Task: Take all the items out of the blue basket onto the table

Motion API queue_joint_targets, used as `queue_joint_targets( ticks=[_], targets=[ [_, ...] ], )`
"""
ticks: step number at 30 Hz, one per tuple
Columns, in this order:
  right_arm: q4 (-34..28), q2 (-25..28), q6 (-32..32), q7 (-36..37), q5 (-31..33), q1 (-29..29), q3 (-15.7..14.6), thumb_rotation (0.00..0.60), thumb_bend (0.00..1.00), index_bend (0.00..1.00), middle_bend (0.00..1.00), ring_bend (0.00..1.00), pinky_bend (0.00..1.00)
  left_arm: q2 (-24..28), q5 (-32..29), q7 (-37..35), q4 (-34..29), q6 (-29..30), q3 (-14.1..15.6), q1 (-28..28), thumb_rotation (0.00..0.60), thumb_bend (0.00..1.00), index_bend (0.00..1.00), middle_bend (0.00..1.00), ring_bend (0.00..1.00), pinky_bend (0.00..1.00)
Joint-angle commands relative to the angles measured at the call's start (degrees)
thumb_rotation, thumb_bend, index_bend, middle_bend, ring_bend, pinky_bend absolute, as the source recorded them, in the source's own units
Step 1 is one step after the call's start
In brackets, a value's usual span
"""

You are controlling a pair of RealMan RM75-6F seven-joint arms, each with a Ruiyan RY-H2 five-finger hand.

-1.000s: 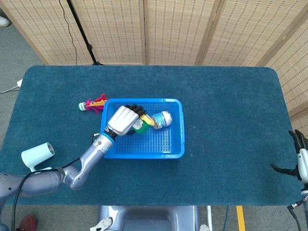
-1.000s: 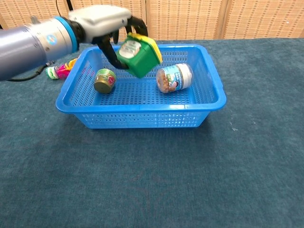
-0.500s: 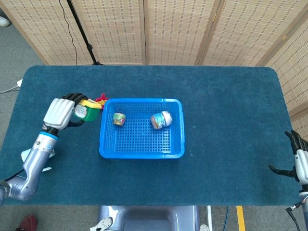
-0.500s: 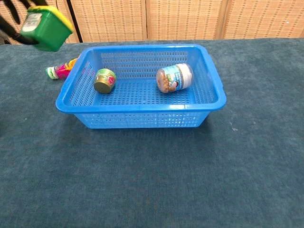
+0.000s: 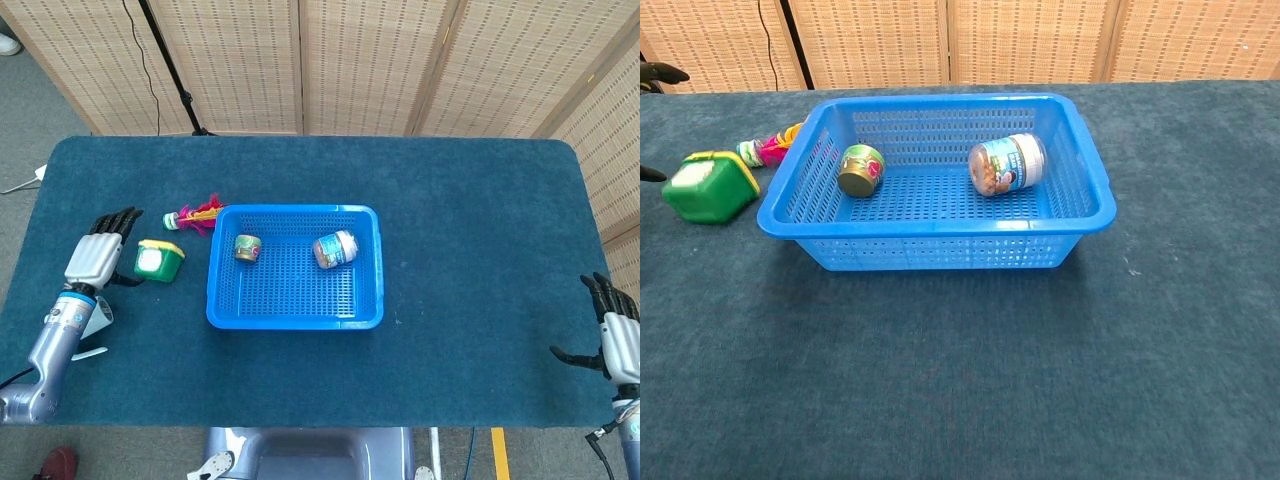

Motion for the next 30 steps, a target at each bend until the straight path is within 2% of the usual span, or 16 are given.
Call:
queue_joint_targets(
  ticks=[1, 8, 14, 16, 22, 30],
  targets=[
    [0.4, 0.2, -0.1, -1.9, -1.1, 0.7, -0.2, 0.6, 0.0, 0.0, 0.0, 0.0, 0.0, 2.2, 0.7, 0.0, -4.2, 1.8, -0.6, 1.1, 0.6, 0.07, 0.0, 0.0, 0.0, 0.0],
    [-0.2, 2.2, 1.1, -7.7, -4.0, 4.5, 2.8, 0.6, 0.0, 0.0, 0.0, 0.0, 0.0, 9.9, 1.1, 4.7, -17.7, 10.9, -0.9, 6.3, 0.6, 0.07, 0.0, 0.0, 0.0, 0.0],
    [1.2, 2.0, -3.8, -9.1, -7.4, 11.7, 5.7, 0.6, 0.0, 0.0, 0.0, 0.0, 0.0, 13.5, 2.4, 9.2, -26.0, 21.3, -0.4, 12.1, 0.6, 0.07, 0.0, 0.0, 0.0, 0.0],
    [1.6, 1.6, -5.5, -9.3, -8.1, 13.7, 6.3, 0.6, 0.0, 0.0, 0.0, 0.0, 0.0, 14.2, 2.9, 9.6, -27.4, 22.9, -0.3, 13.2, 0.6, 0.07, 0.0, 0.0, 0.0, 0.0],
    [0.5, 0.4, -17.0, -9.3, -8.3, 23.6, 8.4, 0.6, 0.0, 0.0, 0.0, 0.0, 0.0, 16.1, 5.2, 9.9, -29.9, 26.6, 0.7, 16.7, 0.6, 0.07, 0.0, 0.0, 0.0, 0.0],
    [2.0, -8.0, -24.7, -13.6, -6.5, 34.8, 10.6, 0.6, 0.0, 0.0, 0.0, 0.0, 0.0, 17.1, 8.9, 7.4, -30.6, 28.7, 1.0, 19.4, 0.6, 0.07, 0.0, 0.0, 0.0, 0.0]
  ],
)
